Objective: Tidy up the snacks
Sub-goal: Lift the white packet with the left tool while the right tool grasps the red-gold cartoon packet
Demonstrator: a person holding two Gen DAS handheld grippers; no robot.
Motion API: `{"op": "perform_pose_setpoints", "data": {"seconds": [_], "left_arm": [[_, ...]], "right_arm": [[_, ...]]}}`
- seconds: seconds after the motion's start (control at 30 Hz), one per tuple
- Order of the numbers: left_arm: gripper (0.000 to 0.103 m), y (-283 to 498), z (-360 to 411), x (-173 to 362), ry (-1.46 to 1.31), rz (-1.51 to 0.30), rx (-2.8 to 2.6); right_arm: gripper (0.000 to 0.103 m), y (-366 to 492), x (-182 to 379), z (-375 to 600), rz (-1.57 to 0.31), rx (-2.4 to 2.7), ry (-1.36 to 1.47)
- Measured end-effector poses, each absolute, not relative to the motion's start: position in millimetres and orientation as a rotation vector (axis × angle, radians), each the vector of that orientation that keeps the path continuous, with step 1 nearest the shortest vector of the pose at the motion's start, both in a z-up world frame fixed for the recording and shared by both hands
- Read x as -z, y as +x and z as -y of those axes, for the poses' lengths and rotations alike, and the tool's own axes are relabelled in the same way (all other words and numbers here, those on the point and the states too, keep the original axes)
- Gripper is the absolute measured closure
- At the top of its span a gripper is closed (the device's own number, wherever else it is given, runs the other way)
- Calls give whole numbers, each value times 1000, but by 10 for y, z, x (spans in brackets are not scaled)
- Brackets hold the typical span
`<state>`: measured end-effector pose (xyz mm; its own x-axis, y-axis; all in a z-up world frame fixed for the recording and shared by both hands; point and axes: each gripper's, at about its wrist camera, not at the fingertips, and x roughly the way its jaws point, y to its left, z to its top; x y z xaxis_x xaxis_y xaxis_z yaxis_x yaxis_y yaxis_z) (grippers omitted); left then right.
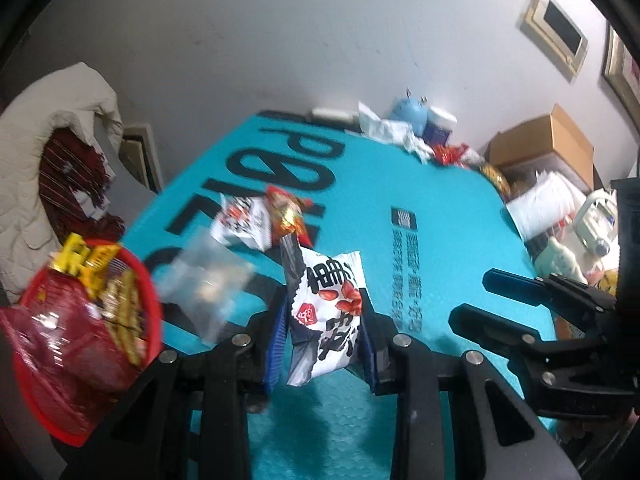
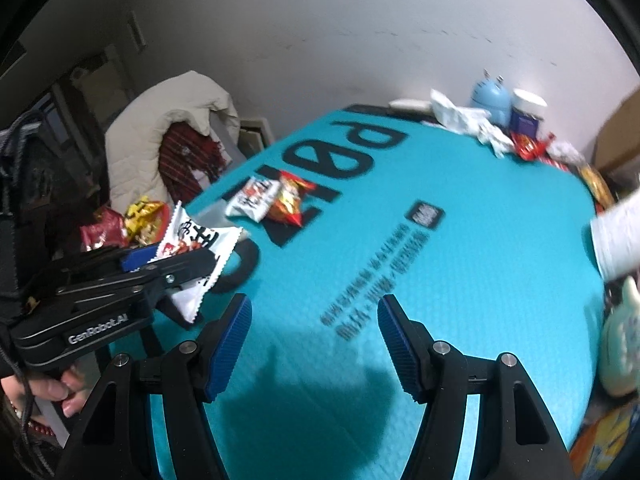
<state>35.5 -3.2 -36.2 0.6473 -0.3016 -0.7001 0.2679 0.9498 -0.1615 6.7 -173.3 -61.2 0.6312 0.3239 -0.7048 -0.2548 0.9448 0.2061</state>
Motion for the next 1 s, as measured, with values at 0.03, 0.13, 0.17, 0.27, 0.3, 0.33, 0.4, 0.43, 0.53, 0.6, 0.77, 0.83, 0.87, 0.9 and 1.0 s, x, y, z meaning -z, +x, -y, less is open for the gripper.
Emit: {"op": "perform_pose_setpoints", "data": {"seconds": [0.03,0.13,0.17,0.27,0.3,0.33,0.4,0.43,0.53,0.6,0.77,0.83,0.87,0.9,1.0], "left_arm": [[72,356,-6,335,-45,-796,318],[72,391,-103,270,-50,-778,304],[72,415,-136,257,-52,-775,297],[72,474,-221,246,-61,-774,276],[72,503,-251,248,-64,-777,270],[72,544,-291,250,-69,-778,265],[72,589,-339,248,-74,-777,258],[72,629,-379,244,-79,-775,252],[72,711,-461,230,-93,-772,241],[72,766,-506,226,-98,-771,233],[72,889,-633,240,-129,-777,211],[72,932,-670,252,-139,-776,200],[72,954,-682,259,-143,-777,195],[72,973,-688,266,-144,-779,191],[72,1035,-713,314,-151,-794,180]], "right_arm": [[37,101,585,1707,-820,-339,87],[37,229,524,1618,-811,-361,93],[37,266,518,1599,-812,-366,97],[37,412,518,1515,-820,-386,111],[37,464,523,1477,-824,-394,111],[37,496,531,1453,-826,-401,110],[37,600,566,1379,-836,-412,103],[37,646,583,1353,-839,-418,102],[37,822,662,1261,-856,-431,101],[37,924,714,1220,-864,-431,99],[42,1181,855,1124,-887,-433,89],[42,1294,920,1102,-897,-437,88],[42,1362,964,1084,-903,-437,86],[42,1405,996,1077,-906,-435,84],[43,1530,1107,1049,-916,-428,67]]}}
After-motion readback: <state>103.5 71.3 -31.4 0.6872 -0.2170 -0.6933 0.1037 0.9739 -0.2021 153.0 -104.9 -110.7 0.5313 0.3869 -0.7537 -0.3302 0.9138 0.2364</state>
